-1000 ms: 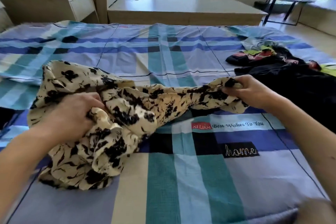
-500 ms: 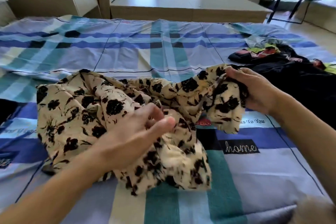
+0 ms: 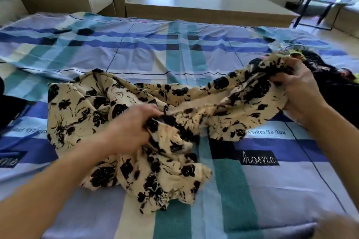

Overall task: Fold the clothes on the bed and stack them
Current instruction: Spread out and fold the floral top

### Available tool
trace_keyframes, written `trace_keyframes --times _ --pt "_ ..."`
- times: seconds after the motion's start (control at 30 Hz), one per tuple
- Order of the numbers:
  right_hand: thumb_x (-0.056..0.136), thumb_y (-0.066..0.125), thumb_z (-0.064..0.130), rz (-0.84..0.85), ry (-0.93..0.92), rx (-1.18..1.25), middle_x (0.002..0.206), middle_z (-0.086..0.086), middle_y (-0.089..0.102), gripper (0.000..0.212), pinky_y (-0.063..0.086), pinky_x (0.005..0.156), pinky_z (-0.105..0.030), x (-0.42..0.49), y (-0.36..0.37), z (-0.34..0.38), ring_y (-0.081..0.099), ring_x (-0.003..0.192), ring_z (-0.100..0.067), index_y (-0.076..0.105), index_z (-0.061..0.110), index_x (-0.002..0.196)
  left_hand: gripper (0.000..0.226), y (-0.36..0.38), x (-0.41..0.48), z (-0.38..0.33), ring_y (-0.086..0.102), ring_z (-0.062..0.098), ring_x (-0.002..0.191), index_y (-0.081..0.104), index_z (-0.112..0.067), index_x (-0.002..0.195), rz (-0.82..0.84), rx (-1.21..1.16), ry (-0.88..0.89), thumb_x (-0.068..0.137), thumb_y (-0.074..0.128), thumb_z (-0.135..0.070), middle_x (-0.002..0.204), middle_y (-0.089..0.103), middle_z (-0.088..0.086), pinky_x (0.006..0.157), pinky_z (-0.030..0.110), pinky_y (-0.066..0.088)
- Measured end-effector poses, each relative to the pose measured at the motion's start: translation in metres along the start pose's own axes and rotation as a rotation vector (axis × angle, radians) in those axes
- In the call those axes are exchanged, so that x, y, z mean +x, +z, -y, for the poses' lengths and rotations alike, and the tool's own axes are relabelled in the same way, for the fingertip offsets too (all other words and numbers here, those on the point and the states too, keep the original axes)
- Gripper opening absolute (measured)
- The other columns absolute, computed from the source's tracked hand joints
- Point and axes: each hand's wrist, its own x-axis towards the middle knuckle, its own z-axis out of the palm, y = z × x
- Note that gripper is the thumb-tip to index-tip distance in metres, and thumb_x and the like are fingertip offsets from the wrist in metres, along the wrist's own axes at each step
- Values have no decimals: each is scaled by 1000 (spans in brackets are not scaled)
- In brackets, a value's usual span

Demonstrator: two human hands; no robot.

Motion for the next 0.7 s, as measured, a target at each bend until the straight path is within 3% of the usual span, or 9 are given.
trace_keyframes --times 0.07,0.13,0.23,0.3,0.4,0.43,0.5,0.6,0.7 --pt "82 70 8 -67 -60 -149 109 -9 72 41 54 92 -60 1 -7 -6 70 103 -34 61 38 109 30 -21 -9 -2 62 -4 57 68 -25 86 -81 -152 46 91 61 3 69 70 -16 58 13 51" --pt "86 69 9 -9 -95 -264 110 -9 73 36 53 93 -62 2 -11 -12 69 104 -35 66 39 106 39 -35 -12 2 55 -2 43 69 -21 85 -181 -294 39 92 52 13 62 70 -16 43 8 41" --pt "94 62 2 114 -60 -396 95 -7 76 23 56 91 -54 1 -6 -13 71 85 -24 75 22 93 50 -49 -9 12 66 13 68 71 -15 70 -343 -825 -27 88 38 18 75 73 0 54 18 54" --pt "94 61 -1 209 -48 -511 92 -11 76 20 56 87 -51 0 0 -13 69 79 -21 75 14 92 35 -53 -3 20 65 22 76 64 -10 66 -409 -1095 -58 86 39 3 76 68 6 70 34 57" --pt "86 63 13 306 -82 -599 92 -19 72 12 54 79 -52 -1 8 -12 64 78 -27 74 13 90 52 -40 -2 20 65 18 76 61 -17 76 -430 -809 -141 92 43 -63 76 67 -3 80 42 51" --pt "84 63 16 319 -99 -595 91 -17 69 11 51 77 -47 -3 11 -10 62 78 -24 73 12 85 69 -28 -5 12 66 18 82 61 -21 86 -374 -614 -185 78 42 -86 84 68 -6 79 42 51" --pt "91 63 7 334 -138 -539 88 0 65 19 48 76 -32 -8 18 -8 61 78 -14 75 16 80 104 3 -10 -6 63 21 106 52 -23 123 -146 -215 -296 58 33 -102 118 64 -3 82 40 52" --pt "98 48 -3 297 -95 -239 73 11 72 48 53 66 -21 -15 29 -1 66 65 -6 78 24 70 115 48 -5 -17 41 28 139 4 -26 158 25 196 -382 71 43 -90 159 30 2 109 46 42" --pt "100 45 6 190 12 41 70 4 72 39 56 62 -24 -11 27 2 67 62 -12 75 19 79 65 56 11 2 61 22 106 32 -21 145 -37 266 -354 91 66 -32 126 57 1 90 38 55"
